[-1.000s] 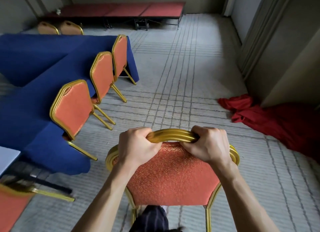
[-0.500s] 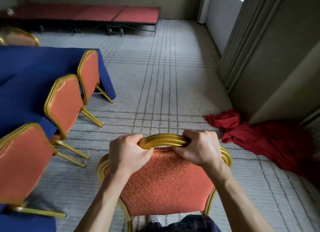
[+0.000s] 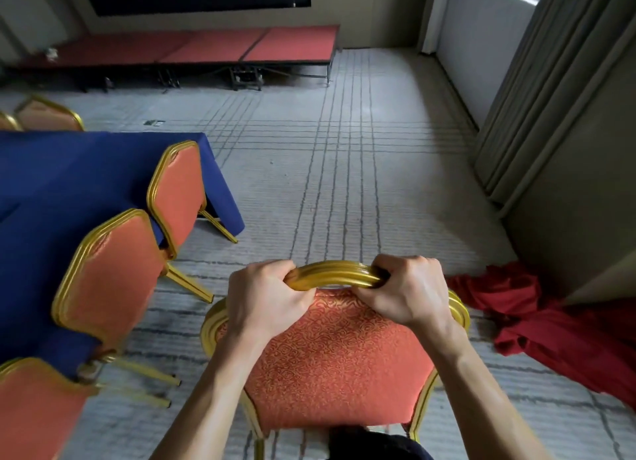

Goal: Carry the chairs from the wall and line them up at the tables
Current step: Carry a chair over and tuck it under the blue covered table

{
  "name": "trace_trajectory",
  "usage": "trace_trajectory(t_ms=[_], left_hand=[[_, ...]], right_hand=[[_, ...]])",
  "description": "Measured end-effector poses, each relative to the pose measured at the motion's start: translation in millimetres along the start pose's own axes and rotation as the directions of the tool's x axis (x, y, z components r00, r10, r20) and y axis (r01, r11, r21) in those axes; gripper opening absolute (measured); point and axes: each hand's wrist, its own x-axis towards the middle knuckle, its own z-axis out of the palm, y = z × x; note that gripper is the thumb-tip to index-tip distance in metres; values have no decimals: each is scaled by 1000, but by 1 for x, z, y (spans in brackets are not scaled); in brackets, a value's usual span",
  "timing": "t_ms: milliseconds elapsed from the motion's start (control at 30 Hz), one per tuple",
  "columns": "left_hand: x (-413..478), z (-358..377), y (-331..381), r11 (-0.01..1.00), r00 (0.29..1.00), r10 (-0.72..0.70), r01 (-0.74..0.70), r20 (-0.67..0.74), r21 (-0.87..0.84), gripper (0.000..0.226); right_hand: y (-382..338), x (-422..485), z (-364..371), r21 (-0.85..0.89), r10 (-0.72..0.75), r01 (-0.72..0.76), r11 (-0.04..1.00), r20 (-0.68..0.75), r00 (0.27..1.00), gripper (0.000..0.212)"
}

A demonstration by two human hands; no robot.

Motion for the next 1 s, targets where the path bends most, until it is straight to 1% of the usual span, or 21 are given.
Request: trace_trajectory(t_ms=[67, 133, 167, 233, 367, 467, 600, 667, 733, 800, 867, 900, 1000], left_hand=[[29, 15, -7, 999, 999, -32, 32, 22, 3, 43], [70, 36, -17, 999, 999, -41, 40, 1, 26, 43], [86, 40, -20, 998, 998, -63, 62, 29, 33, 44], [120, 56, -31, 997, 997, -78, 77, 11, 29, 43], [192, 85, -54, 991, 992, -126, 125, 15, 44, 45], [247, 119, -80, 991, 993, -122, 122, 5, 51, 46], [324, 168, -118, 991, 991, -133, 132, 21, 33, 49], [366, 192, -139, 989, 991, -137, 136, 14, 54, 48], [408, 207, -156, 989, 988, -146, 145, 45, 26, 49], [454, 221, -171, 993, 993, -119, 119, 12, -2, 49], [490, 225, -182, 992, 992, -124, 124, 33, -10, 48], [508, 231, -190, 994, 994, -112, 113, 18, -16, 47], [566, 250, -209, 993, 993, -114, 114, 39, -14, 46]], right_hand=[[5, 36, 11, 5, -32, 32, 999, 36, 999, 56], [15, 84, 26, 29, -50, 49, 998, 42, 998, 57], [17, 104, 27, 24, -41, 39, 999, 58, 997, 57], [23, 144, 39, 51, -58, 55, 997, 71, 996, 59], [32, 229, 64, 66, -99, 93, 993, 85, 991, 54], [39, 294, 92, 55, -125, 120, 991, 100, 987, 54], [48, 383, 131, 56, -104, 97, 994, 133, 986, 53], [52, 432, 152, 55, -105, 99, 994, 119, 987, 52], [51, 475, 162, 51, -80, 73, 996, 154, 985, 52], [52, 522, 174, 52, -85, 78, 996, 147, 986, 51], [50, 558, 176, 35, -68, 64, 997, 127, 990, 54], [50, 578, 181, 51, -75, 70, 996, 109, 991, 54], [54, 641, 200, 32, -99, 97, 995, 88, 991, 52]])
